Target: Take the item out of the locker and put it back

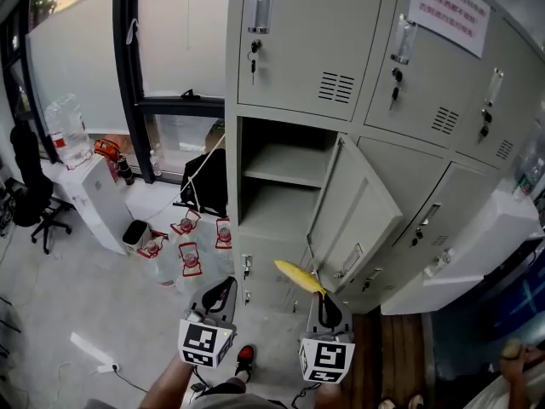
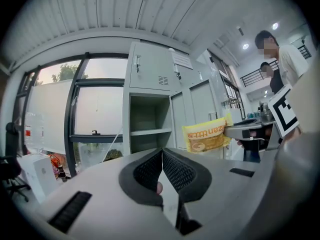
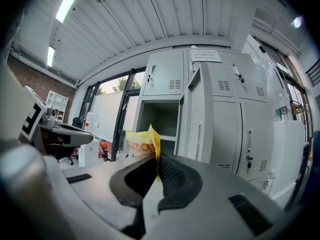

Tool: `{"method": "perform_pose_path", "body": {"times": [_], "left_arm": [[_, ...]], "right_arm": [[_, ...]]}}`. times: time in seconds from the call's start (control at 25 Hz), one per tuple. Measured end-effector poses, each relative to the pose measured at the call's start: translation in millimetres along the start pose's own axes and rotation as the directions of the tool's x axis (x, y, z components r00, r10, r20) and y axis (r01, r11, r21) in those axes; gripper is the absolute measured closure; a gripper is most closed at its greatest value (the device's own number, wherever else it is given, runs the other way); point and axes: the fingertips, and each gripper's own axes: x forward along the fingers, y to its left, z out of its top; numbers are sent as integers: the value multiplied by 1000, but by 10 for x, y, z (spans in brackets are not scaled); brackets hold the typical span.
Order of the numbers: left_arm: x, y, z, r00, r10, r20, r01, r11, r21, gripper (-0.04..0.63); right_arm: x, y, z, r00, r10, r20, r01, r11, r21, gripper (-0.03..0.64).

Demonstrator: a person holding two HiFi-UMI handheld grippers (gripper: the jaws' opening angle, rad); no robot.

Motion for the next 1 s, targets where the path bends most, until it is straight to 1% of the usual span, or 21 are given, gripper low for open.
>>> {"method": "perform_pose_path", "body": {"times": [0.24, 0.64, 0.84, 1.0], "left_arm": [[-301, -241, -123, 1000, -4, -6, 4, 1000, -13, 571], [-708, -557, -288, 999, -26, -25, 26, 1000, -11, 571], [-812, -650, -337, 999, -34, -33, 34, 999, -8, 571], [-841, -689, -314, 999, -40, -32, 40, 999, -1, 572]], "right_arm": [[-430, 12, -233, 1000, -5, -30, 5, 1000, 3, 598], [-1036, 4, -524, 997, -26, -68, 28, 999, 28, 598], [-1203, 16, -649, 996, -28, -87, 32, 999, 39, 598], [-1255, 17, -665, 995, -31, -92, 35, 999, 40, 598]]}}
